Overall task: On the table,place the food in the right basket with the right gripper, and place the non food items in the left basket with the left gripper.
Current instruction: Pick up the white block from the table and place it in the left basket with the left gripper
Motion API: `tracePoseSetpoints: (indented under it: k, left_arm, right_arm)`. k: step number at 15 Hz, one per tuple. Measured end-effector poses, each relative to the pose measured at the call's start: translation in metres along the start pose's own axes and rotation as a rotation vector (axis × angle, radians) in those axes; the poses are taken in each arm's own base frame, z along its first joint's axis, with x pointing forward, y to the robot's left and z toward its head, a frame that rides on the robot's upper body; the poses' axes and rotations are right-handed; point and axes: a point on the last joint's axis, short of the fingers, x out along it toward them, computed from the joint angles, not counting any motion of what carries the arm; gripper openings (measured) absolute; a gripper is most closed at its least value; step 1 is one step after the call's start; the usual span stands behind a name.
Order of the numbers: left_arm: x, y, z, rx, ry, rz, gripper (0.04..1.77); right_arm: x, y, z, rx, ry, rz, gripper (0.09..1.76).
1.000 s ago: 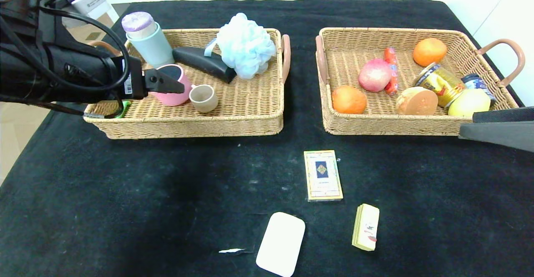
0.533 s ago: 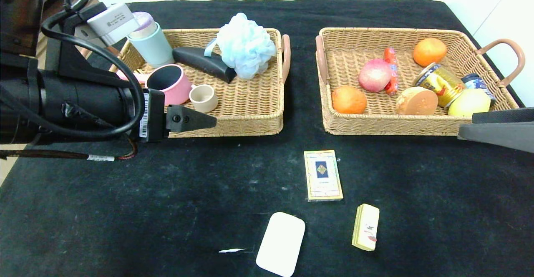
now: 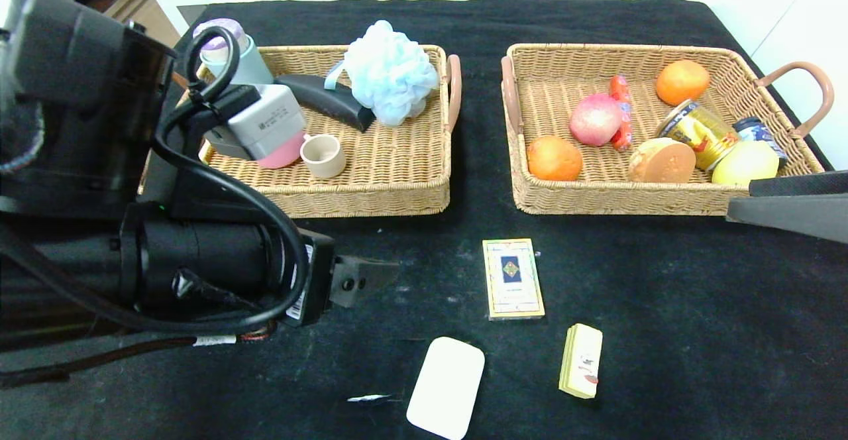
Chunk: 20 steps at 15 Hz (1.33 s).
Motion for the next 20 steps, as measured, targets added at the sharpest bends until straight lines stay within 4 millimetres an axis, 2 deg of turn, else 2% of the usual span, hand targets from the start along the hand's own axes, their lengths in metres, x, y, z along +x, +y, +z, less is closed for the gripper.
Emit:
tracePoseSetpoints:
  k: [6,13,20]
  left_arm:
    - [0.027,-0.036,-0.033,0.031,0.099,-0.03,1.72]
    - [0.052,-0.065,-0.054,0.07,0.183,-0.003,1.72]
    - [0.071,-0.078,-0.065,0.087,0.233,0.023,1.72]
  right_arm:
    - [0.001,0.0,0.0,0.0,0.001,-0.001,1.71]
    - [0.002,-0.001,0.0,0.003,0.006,-0.002,1.71]
    - [0.004,-0.003,0.0,0.005,0.009,-0.002,1.71]
